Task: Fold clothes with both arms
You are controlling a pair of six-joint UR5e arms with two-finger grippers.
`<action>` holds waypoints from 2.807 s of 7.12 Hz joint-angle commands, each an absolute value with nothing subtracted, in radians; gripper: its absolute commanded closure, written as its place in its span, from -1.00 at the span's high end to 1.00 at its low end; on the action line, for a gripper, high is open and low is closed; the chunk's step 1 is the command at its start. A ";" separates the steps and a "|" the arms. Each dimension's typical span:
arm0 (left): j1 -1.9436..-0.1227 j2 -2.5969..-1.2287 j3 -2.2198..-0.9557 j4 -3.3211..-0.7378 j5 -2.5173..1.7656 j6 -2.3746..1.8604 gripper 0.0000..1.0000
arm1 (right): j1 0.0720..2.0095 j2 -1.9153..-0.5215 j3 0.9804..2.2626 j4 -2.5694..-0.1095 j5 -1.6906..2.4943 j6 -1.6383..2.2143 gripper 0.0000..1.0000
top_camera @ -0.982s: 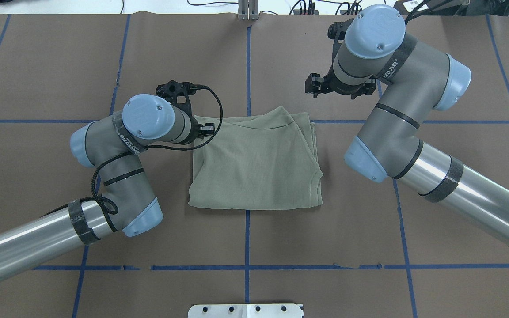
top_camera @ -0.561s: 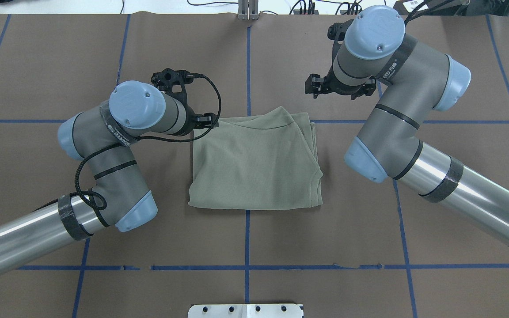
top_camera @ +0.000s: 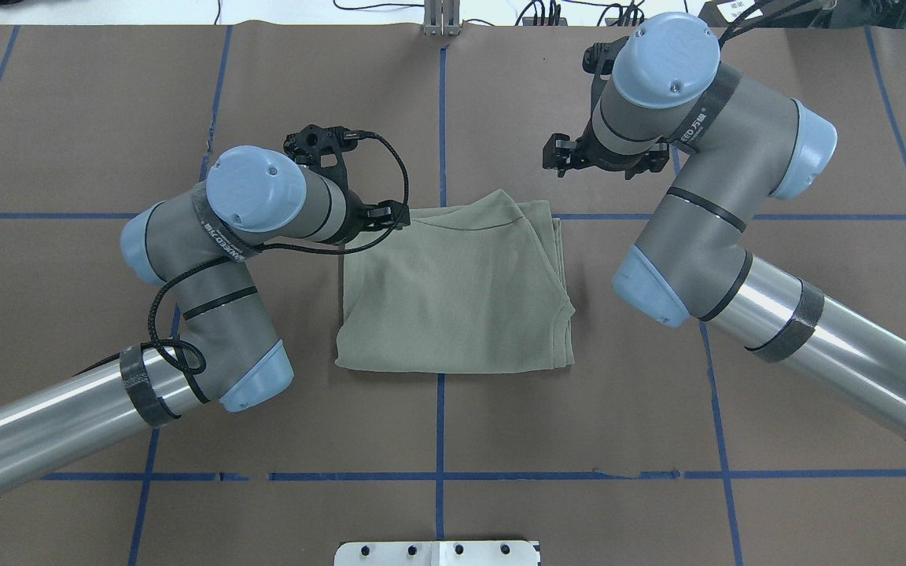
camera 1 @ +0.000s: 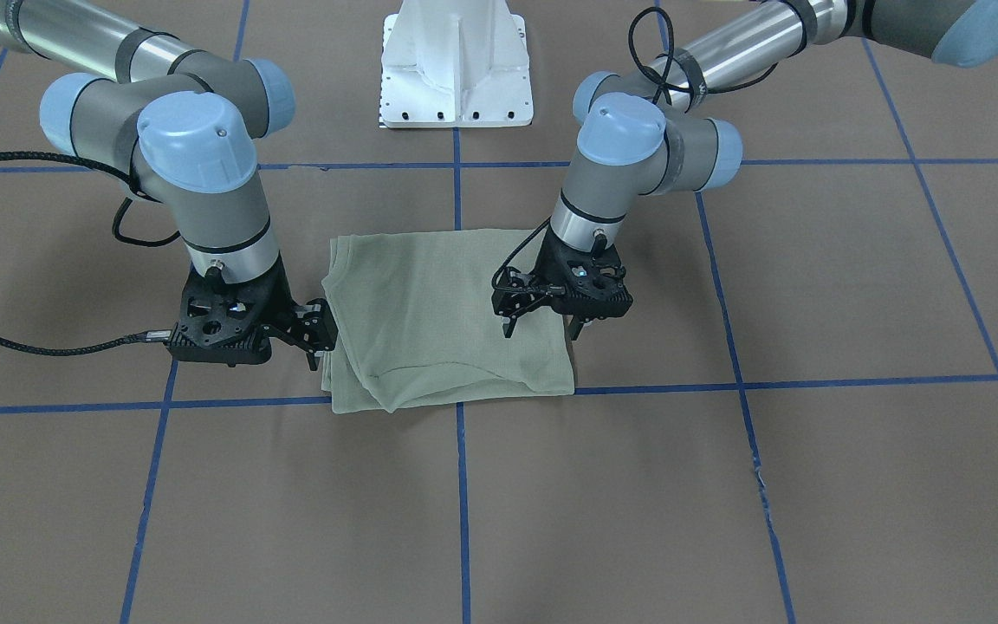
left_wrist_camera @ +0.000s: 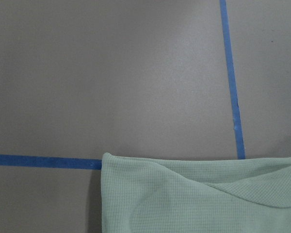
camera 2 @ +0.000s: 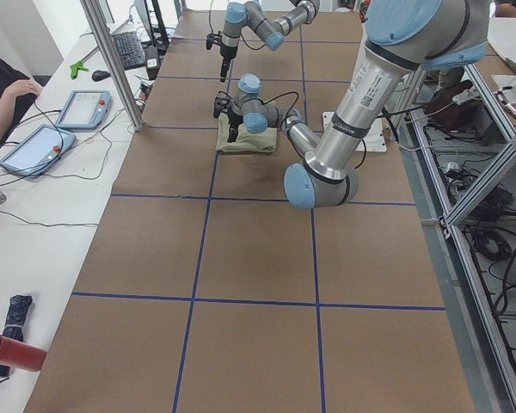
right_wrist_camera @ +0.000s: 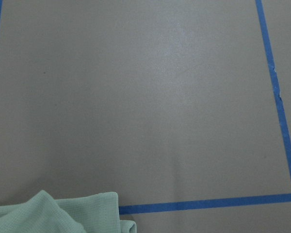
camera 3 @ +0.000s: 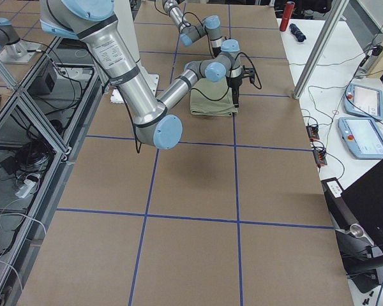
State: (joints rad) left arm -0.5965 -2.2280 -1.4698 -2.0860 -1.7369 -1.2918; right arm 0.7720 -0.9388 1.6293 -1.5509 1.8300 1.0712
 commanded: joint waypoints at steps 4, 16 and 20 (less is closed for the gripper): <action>-0.563 -2.238 -1.381 -2.184 -1.735 -1.331 1.00 | 0.770 -0.940 1.624 -1.551 1.830 1.069 1.00; -0.970 -1.785 -2.014 -1.750 -2.036 -0.599 1.00 | 1.301 -1.185 1.620 -1.638 2.224 0.097 1.00; -1.337 -1.467 -1.987 -1.750 -2.194 -0.186 1.00 | 1.508 -1.496 1.646 -1.715 2.310 -0.190 1.00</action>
